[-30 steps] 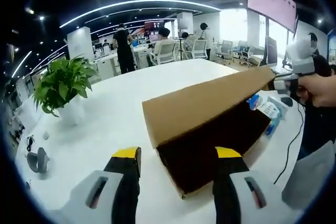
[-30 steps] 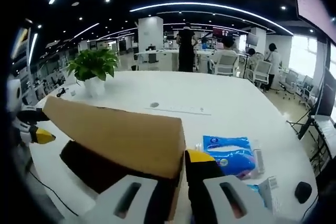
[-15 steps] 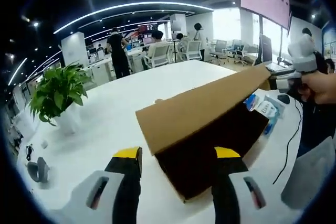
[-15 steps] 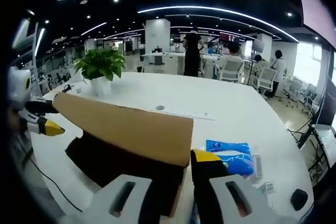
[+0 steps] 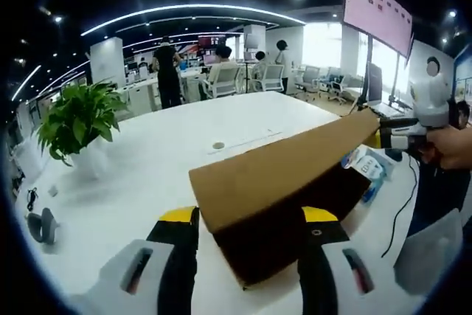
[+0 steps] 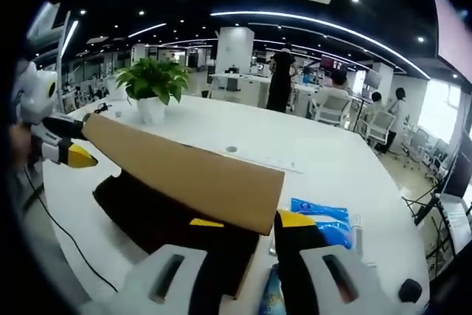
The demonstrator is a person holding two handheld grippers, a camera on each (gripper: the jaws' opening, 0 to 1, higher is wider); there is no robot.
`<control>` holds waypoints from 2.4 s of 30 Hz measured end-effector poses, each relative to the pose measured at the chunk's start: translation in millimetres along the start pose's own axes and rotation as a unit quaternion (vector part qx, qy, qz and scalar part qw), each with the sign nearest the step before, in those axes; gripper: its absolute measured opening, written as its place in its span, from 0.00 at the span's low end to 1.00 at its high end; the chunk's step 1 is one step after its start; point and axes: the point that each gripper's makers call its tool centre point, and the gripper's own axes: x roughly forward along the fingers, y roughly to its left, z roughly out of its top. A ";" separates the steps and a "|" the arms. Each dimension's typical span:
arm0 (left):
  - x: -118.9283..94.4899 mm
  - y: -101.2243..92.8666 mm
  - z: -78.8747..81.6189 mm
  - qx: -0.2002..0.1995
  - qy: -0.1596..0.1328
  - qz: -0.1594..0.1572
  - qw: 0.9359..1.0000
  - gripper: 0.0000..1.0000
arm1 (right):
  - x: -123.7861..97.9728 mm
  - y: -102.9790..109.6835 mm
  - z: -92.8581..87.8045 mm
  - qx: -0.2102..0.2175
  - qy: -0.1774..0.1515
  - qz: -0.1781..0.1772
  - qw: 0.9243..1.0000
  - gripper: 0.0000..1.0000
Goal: Operate the shoe box by opening the lid, removing the specified soft item, and placing it in the target area until the item is outside and the box remains undamaged.
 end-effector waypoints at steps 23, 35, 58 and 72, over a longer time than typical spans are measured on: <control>-1.6 -15.5 -16.9 -0.014 0.008 -0.017 1.000 0.66 | -8.6 24.1 -15.6 -0.032 0.005 0.050 0.998 0.45; -2.5 -17.4 -19.1 -0.032 0.004 -0.016 0.999 0.67 | -11.3 32.2 -18.9 -0.018 0.007 0.065 0.998 0.53; -2.4 -26.9 -40.0 -0.063 0.002 -0.015 0.998 0.74 | -14.5 55.0 -39.3 0.016 0.023 0.099 0.995 0.70; -0.7 -25.9 -50.2 -0.074 0.012 -0.002 0.997 0.69 | -14.5 59.9 -47.9 0.037 0.034 0.105 0.993 0.73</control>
